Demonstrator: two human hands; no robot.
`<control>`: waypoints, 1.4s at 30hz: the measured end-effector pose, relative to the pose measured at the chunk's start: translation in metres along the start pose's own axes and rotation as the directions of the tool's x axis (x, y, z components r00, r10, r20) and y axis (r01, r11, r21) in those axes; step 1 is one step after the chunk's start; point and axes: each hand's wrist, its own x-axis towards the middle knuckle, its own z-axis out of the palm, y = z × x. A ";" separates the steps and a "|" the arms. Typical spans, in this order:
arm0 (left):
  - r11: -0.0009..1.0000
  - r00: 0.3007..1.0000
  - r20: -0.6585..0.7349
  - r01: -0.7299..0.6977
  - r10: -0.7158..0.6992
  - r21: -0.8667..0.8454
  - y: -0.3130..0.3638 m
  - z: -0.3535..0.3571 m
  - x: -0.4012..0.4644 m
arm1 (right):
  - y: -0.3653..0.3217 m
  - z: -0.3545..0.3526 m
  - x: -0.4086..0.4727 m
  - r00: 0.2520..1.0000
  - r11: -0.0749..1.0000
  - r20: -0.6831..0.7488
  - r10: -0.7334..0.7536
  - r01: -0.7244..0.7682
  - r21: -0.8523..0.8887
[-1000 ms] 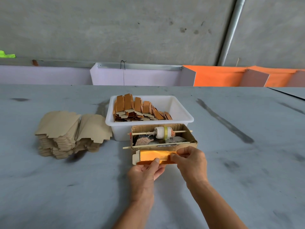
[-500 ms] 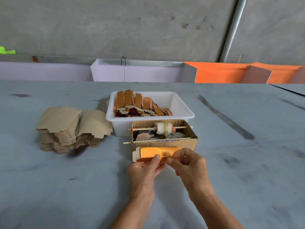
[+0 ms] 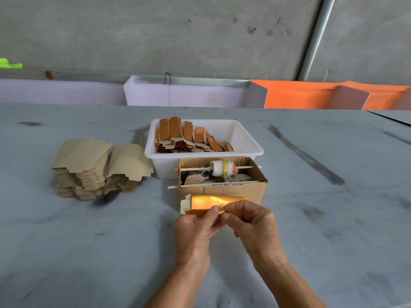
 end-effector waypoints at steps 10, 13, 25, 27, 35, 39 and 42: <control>1.000 1.000 -0.006 0.011 -0.010 0.023 0.000 -0.003 0.001 | 0.004 0.001 0.004 0.999 0.995 0.007 0.045 -0.045 -0.090; 1.000 1.000 -0.006 0.010 -0.010 0.025 -0.001 -0.004 0.001 | 0.004 0.001 0.005 0.998 0.994 0.007 0.056 -0.055 -0.095; 0.999 0.999 0.001 0.032 -0.032 -0.013 -0.001 -0.005 0.002 | 0.001 -0.001 0.007 0.995 0.987 0.047 0.093 -0.086 -0.137; 0.997 0.998 0.006 0.064 -0.063 -0.048 -0.002 -0.005 0.003 | 0.000 -0.002 0.008 0.992 0.983 0.061 0.106 -0.096 -0.157; 0.984 0.986 -0.039 0.159 -0.163 -0.080 0.000 -0.002 0.006 | -0.007 -0.005 0.012 0.986 0.970 0.110 0.124 -0.097 -0.221; 0.988 0.988 -0.038 0.146 -0.148 -0.056 0.003 0.001 0.004 | -0.013 -0.006 0.013 0.984 0.971 0.138 0.116 -0.083 -0.226; 0.988 0.987 -0.062 0.147 -0.149 -0.035 0.004 0.002 0.004 | -0.014 -0.008 0.013 0.980 0.966 0.157 0.122 -0.081 -0.244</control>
